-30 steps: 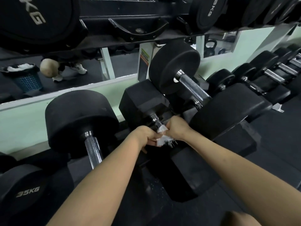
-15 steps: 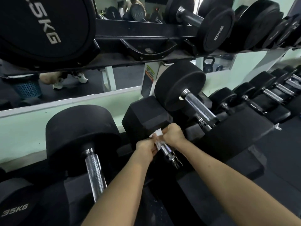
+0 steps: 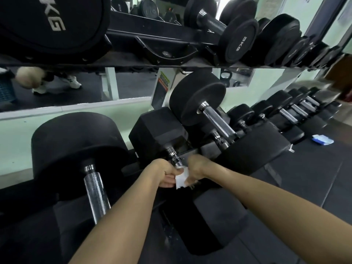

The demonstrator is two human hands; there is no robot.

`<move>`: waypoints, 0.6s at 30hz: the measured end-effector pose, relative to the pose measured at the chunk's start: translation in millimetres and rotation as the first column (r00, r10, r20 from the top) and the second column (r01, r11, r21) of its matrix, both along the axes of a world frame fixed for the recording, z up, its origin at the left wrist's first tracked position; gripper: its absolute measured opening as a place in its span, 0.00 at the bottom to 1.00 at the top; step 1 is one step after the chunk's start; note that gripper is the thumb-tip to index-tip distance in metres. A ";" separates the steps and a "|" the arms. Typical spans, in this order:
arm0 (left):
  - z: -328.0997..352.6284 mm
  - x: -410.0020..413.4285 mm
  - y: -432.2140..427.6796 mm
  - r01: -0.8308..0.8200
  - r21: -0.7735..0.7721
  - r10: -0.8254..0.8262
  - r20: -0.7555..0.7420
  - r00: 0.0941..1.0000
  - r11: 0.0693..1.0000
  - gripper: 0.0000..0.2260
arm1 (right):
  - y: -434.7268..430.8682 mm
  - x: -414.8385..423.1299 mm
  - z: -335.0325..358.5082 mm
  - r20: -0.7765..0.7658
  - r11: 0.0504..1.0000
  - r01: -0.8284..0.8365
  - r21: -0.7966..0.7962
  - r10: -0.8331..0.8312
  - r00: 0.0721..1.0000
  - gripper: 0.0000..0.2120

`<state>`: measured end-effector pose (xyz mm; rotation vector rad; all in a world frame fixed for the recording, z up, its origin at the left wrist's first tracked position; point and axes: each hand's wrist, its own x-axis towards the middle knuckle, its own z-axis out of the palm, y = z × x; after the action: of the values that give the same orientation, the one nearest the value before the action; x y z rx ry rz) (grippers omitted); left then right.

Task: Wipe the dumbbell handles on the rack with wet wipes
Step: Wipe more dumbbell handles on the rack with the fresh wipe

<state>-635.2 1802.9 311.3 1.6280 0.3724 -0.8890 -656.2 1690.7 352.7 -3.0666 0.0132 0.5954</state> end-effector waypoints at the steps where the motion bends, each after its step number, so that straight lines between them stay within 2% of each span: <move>1: -1.0 -0.7 -0.8 -0.022 -0.008 0.022 0.013 1.000 1.000 0.06 | -1.1 -1.3 -0.4 0.016 0.999 0.027 0.040 -0.028 0.999 0.24; 3: -1.1 -4.0 -2.7 -0.079 -0.046 0.081 0.034 0.996 0.996 0.06 | -5.0 -0.4 -6.9 0.036 0.985 0.074 0.153 -0.080 0.996 0.24; 5: -2.3 -5.7 -6.1 -0.182 -0.146 0.187 0.023 0.982 0.972 0.06 | -9.9 -0.5 -11.9 0.073 0.954 0.092 0.287 -0.118 0.990 0.13; 6: -0.2 -7.3 -7.5 -0.257 -0.213 0.264 0.005 0.965 0.943 0.06 | -10.7 -0.6 -13.7 0.100 0.930 0.096 0.354 -0.139 0.985 0.11; 8: 2.8 -5.4 -10.2 -0.386 -0.335 0.397 -0.036 0.917 0.860 0.03 | -7.7 2.1 -14.4 0.138 0.856 0.129 0.501 -0.227 0.964 0.16; 10: 4.9 -2.6 -10.2 -0.463 -0.383 0.495 -0.018 0.869 0.800 0.13 | -0.4 11.7 -17.8 0.183 0.769 0.130 0.626 -0.306 0.934 0.14; 12: 5.3 0.9 -11.7 -0.502 -0.444 0.552 -0.020 0.834 0.742 0.11 | 7.7 22.1 -20.3 0.173 0.664 0.133 0.736 -0.374 0.911 0.14; 13: 1.8 4.8 -13.7 -0.537 -0.456 0.586 -0.041 0.810 0.710 0.08 | 9.6 28.0 -23.7 0.147 0.603 0.138 0.786 -0.399 0.905 0.11; 15: -19.3 20.4 -18.2 -0.614 -0.438 0.655 -0.072 0.752 0.657 0.11 | 10.7 33.6 -27.8 0.103 0.505 0.129 0.853 -0.406 0.908 0.07; 18: -6.1 12.9 -15.7 -0.651 -0.396 0.671 -0.110 0.734 0.647 0.11 | 7.8 30.9 -30.2 0.060 0.416 0.117 0.902 -0.389 0.919 0.07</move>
<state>-622.2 1787.2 305.2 0.9836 0.6516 -0.3190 -625.3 1698.6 322.5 -1.9812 0.1256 0.0722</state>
